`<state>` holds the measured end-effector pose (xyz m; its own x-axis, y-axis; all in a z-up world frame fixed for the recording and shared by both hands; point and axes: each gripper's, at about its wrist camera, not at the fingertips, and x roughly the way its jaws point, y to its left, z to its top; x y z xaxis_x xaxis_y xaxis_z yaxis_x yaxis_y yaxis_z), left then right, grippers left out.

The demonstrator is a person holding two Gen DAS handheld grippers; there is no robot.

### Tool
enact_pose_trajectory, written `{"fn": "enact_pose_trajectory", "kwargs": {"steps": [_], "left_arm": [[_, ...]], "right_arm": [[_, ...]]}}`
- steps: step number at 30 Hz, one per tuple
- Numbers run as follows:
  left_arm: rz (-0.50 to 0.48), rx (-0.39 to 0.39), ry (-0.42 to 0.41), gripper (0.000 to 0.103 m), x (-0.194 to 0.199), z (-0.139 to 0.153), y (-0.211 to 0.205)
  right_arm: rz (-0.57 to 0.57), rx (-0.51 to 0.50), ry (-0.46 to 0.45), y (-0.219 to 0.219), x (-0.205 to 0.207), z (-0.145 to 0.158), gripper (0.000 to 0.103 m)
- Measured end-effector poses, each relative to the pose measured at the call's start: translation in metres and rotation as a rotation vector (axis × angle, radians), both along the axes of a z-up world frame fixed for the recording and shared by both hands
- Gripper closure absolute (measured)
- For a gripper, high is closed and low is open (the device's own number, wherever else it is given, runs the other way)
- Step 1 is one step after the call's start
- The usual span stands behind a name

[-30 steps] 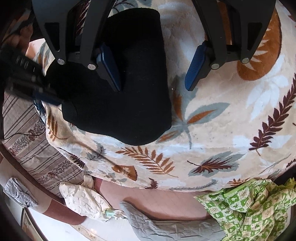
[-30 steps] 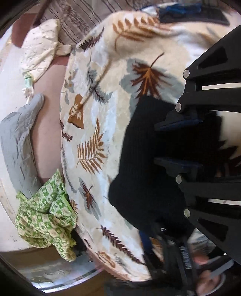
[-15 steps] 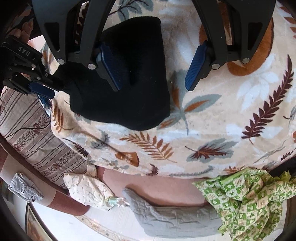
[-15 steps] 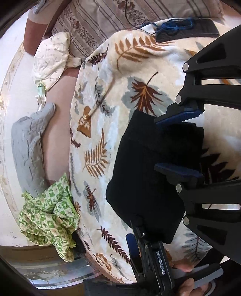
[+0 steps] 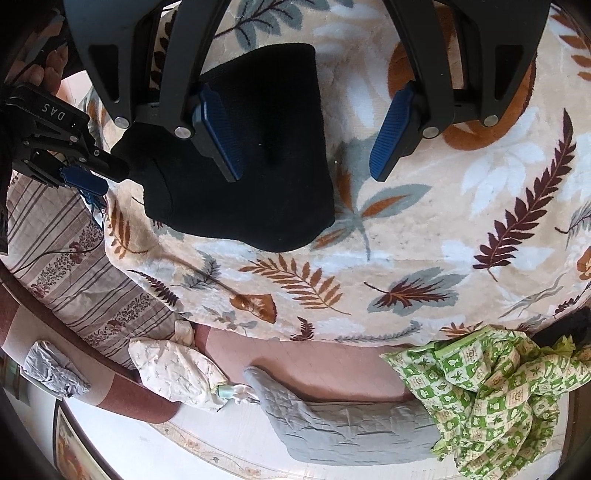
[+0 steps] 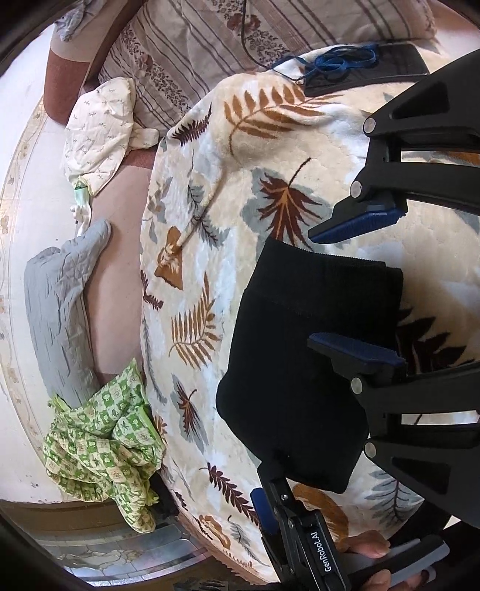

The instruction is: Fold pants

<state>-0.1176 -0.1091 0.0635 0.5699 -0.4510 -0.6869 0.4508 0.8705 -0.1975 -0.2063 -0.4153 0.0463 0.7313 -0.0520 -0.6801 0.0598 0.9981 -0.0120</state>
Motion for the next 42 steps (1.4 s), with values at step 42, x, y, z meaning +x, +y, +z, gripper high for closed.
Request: {"fn": "enact_pose_trajectory", "kwargs": {"steps": [42], "left_arm": [[-0.028,-0.021,0.181,0.017,0.028,-0.038,-0.014]], "right_arm": [[0.035,0.535,0.058,-0.052,0.043,-0.067,0.05]]}}
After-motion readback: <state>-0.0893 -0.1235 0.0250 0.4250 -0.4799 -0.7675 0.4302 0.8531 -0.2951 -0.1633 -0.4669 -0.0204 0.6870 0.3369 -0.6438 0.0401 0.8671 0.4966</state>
